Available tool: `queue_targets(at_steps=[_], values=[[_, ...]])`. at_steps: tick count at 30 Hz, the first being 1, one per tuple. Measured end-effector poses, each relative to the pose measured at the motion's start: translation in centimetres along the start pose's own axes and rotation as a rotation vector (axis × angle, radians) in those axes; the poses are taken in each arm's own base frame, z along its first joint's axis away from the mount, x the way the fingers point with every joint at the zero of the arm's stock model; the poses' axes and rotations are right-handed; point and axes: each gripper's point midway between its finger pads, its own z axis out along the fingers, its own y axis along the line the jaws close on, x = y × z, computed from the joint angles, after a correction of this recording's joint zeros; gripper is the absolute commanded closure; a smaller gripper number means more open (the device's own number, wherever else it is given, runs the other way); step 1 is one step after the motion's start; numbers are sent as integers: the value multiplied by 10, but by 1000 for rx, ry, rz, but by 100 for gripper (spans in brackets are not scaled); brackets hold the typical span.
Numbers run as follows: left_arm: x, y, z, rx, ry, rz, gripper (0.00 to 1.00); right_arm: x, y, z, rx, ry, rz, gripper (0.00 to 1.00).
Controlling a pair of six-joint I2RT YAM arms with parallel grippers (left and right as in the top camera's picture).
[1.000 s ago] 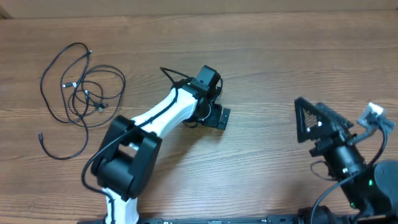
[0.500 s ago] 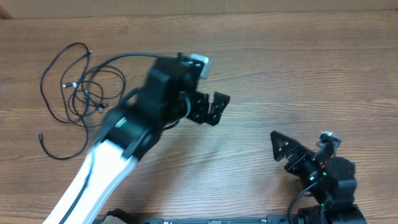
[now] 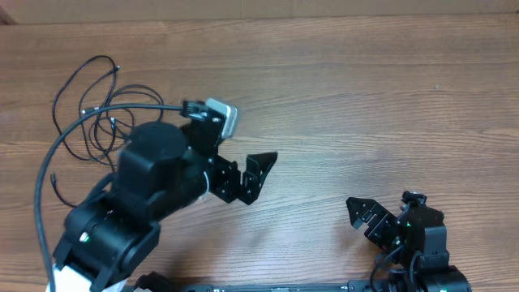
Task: Untangle cables
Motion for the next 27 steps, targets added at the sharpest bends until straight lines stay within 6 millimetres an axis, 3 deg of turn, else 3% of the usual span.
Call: queue_targets(at_steps=[3,6,8,11,14,16,20,24,27], values=[[20,9,11,-31,102,-27,0,0,0,0,1,0,-1,0],[18,9,12,-29,95,-25,0,0,-1,0,4,-1,-1,0],[4,3,8,-8,26,-7,0,-1,0,0,1,-5,-2,0],[-34,-12,-8,50,-169,44,0,-5,5,-5,-33,-42,-14,0],[-72,-32,-47,126,-433,110,0,-27,32,-17,-160,-168,-59,0],[-79,-37,-69,150,-552,138,0,-37,45,-24,-220,-226,-79,0],[-68,-34,-91,170,-692,170,0,-68,87,-51,-395,-395,-139,0],[-48,-25,-101,166,-770,186,0,-95,130,-94,-590,-584,-209,0],[-32,-23,-118,179,-862,212,0,-100,145,-119,-676,-667,-239,0]])
